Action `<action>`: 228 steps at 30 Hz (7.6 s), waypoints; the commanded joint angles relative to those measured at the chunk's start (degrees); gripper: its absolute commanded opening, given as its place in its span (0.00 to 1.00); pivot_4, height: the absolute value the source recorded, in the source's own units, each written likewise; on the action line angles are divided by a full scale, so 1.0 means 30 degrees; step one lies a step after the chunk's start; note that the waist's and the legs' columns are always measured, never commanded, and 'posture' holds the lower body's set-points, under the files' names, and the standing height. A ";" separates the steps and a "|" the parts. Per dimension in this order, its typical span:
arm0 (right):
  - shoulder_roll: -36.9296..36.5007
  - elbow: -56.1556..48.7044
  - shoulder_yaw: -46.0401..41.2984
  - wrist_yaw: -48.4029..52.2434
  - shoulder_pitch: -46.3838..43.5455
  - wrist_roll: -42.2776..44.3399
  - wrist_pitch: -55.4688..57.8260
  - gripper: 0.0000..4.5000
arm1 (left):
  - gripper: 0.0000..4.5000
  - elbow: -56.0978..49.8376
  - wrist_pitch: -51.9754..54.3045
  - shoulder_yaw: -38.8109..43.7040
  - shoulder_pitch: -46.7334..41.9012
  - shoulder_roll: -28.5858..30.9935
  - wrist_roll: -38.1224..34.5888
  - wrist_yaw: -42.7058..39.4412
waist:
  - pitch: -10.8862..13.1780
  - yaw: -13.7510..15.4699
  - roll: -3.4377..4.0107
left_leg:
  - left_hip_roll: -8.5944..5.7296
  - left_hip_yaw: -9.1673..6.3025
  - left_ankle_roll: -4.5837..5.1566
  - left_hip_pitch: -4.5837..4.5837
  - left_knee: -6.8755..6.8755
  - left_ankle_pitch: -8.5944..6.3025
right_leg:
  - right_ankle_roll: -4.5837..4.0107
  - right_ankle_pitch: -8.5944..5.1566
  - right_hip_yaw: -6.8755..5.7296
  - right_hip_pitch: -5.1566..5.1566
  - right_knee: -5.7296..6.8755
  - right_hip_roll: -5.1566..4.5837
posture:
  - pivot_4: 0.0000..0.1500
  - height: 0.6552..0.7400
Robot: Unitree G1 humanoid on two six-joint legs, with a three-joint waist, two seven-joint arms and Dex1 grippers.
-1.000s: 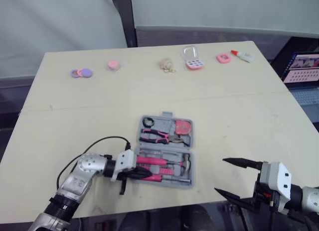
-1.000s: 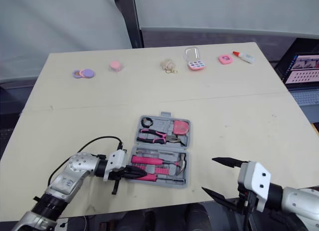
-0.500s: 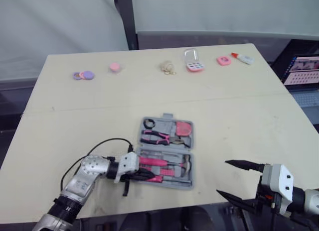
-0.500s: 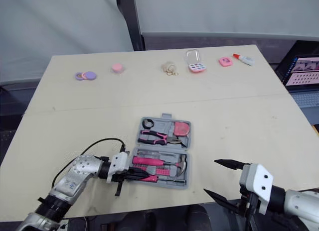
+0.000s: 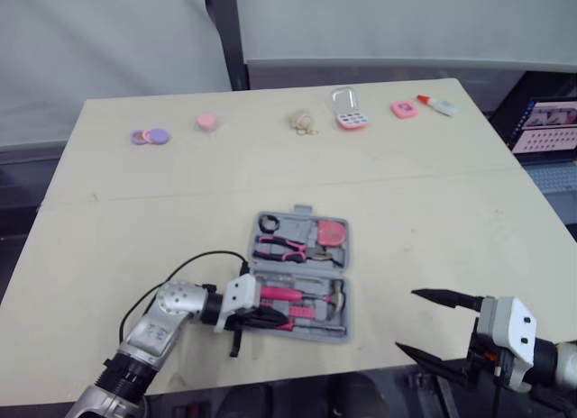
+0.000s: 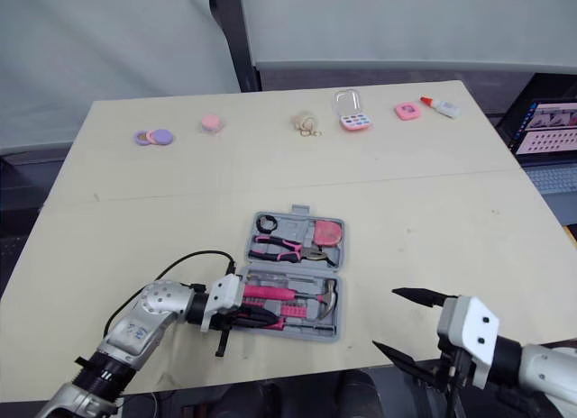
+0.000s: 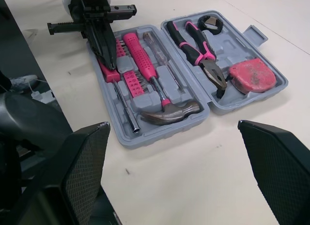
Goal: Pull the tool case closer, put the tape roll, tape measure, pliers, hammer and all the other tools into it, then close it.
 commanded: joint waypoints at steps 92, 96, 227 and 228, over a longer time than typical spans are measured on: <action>-0.0297 0.4125 0.6530 -0.6037 -0.8940 -0.2996 1.0420 0.01 | 0.00 0.0821 0.4776 0.4773 -0.0387 0.3912 -0.0848 0.2201 | -0.0135 -0.0207 0.0002 | 0.0021 0.0024 -0.0032 0.0002 -0.0042 -0.0048 | 0.0009 -0.0056 -0.0009 -0.0087 0.0002 0.0014 | 1.00 1.00; 0.0154 0.5561 0.8090 -0.6249 -1.1109 -0.3190 1.1787 0.01 | 0.00 0.4112 0.3085 0.3855 -0.2588 0.3080 0.0376 0.2186 | -0.0125 -0.0116 -0.0024 | 0.0019 0.0077 -0.0031 -0.0037 0.0016 -0.0047 | 0.0015 -0.0053 -0.0065 -0.0120 0.0022 0.0004 | 1.00 1.00; -0.0902 0.3754 0.3768 -0.4396 -1.1355 0.2835 1.3961 0.01 | 0.00 -0.7559 0.5524 0.3922 0.6574 0.3716 -0.4616 0.0564 | -0.0137 -0.0440 -0.0008 | 0.0031 0.0027 -0.0032 -0.0288 0.0148 -0.0049 | 0.0014 -0.0053 -0.0195 -0.0312 0.0104 -0.0038 | 1.00 1.00; -0.0890 0.3770 0.3805 -0.4445 -1.1366 0.2845 1.3939 0.01 | 0.00 -0.7495 0.5467 0.3895 0.6548 0.3698 -0.4635 0.0533 | -0.0137 -0.0429 -0.0008 | 0.0031 0.0027 -0.0033 -0.0287 0.0149 -0.0049 | 0.0014 -0.0052 -0.0195 -0.0312 0.0105 -0.0039 | 1.00 1.00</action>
